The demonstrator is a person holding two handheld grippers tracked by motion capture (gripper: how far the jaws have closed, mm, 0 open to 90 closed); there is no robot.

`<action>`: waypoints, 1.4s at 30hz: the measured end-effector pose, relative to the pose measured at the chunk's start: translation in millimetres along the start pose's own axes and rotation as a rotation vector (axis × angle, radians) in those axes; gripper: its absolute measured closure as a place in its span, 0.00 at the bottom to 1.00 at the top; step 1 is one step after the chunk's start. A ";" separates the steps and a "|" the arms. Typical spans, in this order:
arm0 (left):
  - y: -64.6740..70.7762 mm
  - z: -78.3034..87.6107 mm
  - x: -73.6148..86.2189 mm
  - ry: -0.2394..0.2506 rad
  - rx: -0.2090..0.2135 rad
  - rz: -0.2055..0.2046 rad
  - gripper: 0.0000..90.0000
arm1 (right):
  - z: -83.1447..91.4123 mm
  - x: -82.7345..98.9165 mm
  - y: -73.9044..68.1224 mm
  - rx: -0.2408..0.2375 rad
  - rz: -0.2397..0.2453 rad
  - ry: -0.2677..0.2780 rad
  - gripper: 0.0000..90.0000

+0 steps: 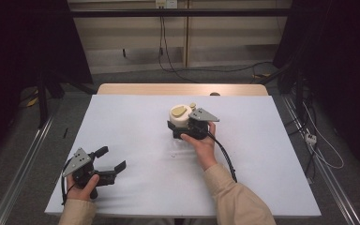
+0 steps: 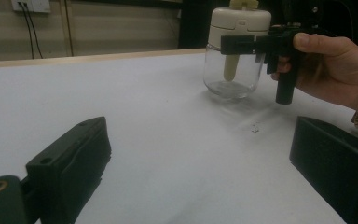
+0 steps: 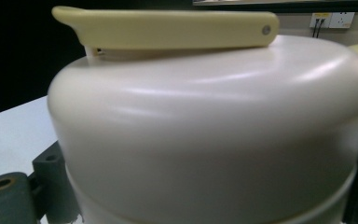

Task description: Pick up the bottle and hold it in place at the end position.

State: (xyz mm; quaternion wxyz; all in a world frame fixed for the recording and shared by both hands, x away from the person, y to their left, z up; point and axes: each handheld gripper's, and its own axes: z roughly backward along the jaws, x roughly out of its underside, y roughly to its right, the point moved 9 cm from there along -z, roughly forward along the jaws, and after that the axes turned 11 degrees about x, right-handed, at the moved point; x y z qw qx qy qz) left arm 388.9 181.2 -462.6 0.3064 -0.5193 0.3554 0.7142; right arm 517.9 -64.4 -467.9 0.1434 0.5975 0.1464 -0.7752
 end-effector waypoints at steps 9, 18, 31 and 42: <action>-0.5 0.2 0.6 -0.001 -0.002 0.001 0.05 | -2.2 0.0 3.3 0.008 -0.004 0.000 0.07; -0.7 0.1 1.4 -0.004 -0.003 0.001 0.05 | -5.6 3.0 2.0 0.010 0.005 -0.007 0.07; -1.8 0.2 2.3 -0.004 -0.009 0.005 0.05 | -11.3 2.9 -3.4 -0.003 0.008 -0.006 0.07; -1.7 -0.5 3.3 -0.009 -0.011 0.003 0.05 | -14.8 11.1 -3.3 -0.008 0.024 -0.028 0.07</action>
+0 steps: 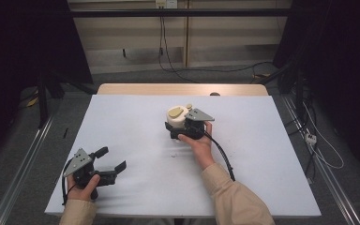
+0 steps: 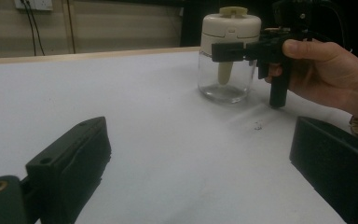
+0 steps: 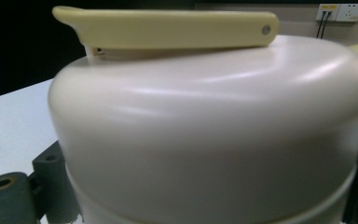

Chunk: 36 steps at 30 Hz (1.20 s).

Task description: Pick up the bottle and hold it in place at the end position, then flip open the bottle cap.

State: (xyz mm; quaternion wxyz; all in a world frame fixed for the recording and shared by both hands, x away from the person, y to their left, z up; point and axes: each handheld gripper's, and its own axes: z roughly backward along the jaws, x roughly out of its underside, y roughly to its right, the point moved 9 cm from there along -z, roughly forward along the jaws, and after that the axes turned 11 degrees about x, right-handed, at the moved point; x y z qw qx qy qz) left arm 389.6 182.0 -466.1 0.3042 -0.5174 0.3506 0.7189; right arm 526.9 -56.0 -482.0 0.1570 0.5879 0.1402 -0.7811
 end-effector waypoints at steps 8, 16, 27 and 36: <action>0.7 -1.3 0.0 -0.001 -0.001 -0.002 0.05 | 3.6 2.6 0.6 -0.008 0.003 -0.014 0.07; 2.6 -5.9 -0.1 -0.006 0.006 0.001 0.05 | 8.9 6.8 3.4 -0.012 -0.010 -0.025 0.07; 5.3 -15.8 -5.3 -0.012 0.006 -0.017 0.05 | 9.1 6.9 3.5 -0.007 -0.011 -0.028 0.07; 8.2 -34.4 -15.9 -0.020 0.013 -0.008 0.05 | 9.2 7.0 3.5 -0.006 -0.010 -0.035 0.07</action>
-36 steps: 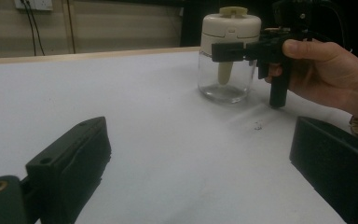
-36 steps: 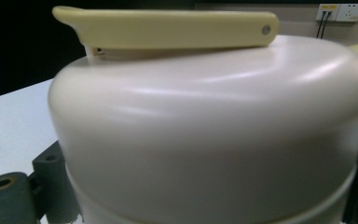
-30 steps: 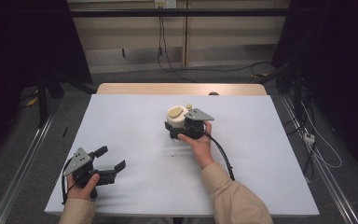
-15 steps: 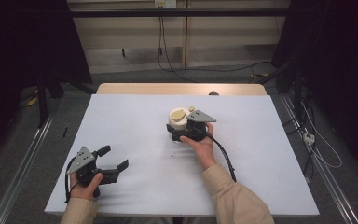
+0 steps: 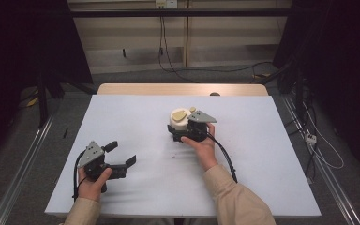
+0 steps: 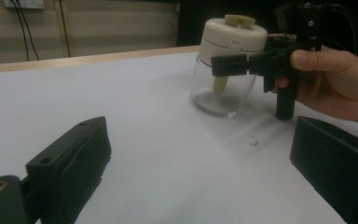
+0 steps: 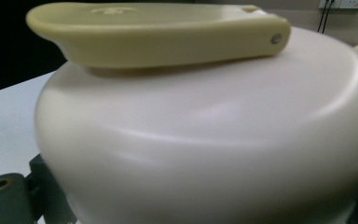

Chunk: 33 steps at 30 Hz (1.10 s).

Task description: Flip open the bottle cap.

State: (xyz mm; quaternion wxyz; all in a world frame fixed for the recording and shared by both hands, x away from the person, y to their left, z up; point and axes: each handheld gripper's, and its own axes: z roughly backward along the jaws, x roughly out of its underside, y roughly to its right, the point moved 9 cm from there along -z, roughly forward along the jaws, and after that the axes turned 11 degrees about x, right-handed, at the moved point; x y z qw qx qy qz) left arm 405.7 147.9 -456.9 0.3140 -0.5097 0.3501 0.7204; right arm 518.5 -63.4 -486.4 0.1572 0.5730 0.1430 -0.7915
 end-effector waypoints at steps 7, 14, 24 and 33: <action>1.2 -11.8 -4.2 -0.016 -0.002 0.025 0.05 | -0.1 0.0 -0.1 0.002 0.002 -0.004 0.07; 2.8 -21.3 -15.6 -0.006 -0.004 0.034 0.05 | 0.1 0.0 -0.1 0.001 0.001 -0.003 0.07; 6.4 -48.4 -24.0 -0.017 0.016 0.052 0.10 | 0.2 0.2 0.0 -0.002 0.004 -0.007 0.07; 5.6 -71.9 -30.0 -0.044 0.025 0.039 0.24 | 0.1 0.2 0.0 -0.001 0.003 -0.011 0.07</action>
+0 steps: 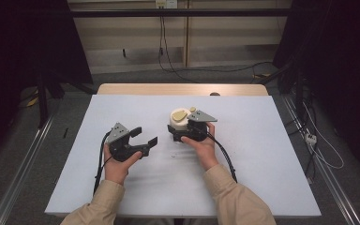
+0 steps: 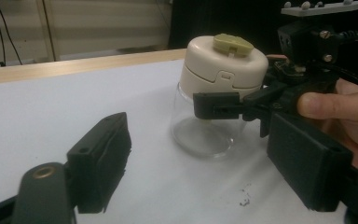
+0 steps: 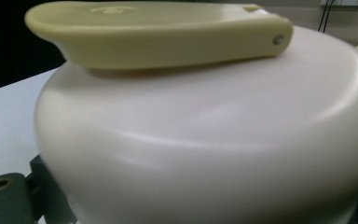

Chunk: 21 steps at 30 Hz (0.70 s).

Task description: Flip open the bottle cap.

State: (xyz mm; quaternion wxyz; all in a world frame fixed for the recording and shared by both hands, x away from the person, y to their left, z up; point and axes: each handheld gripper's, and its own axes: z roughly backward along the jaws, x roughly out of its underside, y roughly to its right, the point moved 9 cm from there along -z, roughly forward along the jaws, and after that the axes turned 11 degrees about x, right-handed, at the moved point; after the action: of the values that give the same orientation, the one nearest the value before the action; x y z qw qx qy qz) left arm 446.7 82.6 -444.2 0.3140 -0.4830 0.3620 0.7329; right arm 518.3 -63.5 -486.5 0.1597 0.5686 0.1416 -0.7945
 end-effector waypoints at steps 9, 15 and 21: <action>-1.1 -13.2 -9.2 -0.039 0.031 0.010 0.51 | 0.3 0.1 0.0 0.000 0.003 -0.002 0.07; -0.8 -20.1 -16.8 -0.045 0.044 0.029 0.62 | 0.4 0.1 0.0 0.001 0.002 -0.003 0.07; -2.9 -24.4 -21.4 -0.054 0.047 0.045 0.72 | 0.4 0.0 0.0 0.002 0.003 -0.003 0.07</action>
State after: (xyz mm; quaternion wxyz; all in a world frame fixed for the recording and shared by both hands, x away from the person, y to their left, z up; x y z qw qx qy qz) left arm 468.0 61.5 -431.5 0.3182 -0.4471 0.3812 0.7440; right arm 518.0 -63.6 -486.4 0.1607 0.5679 0.1399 -0.7951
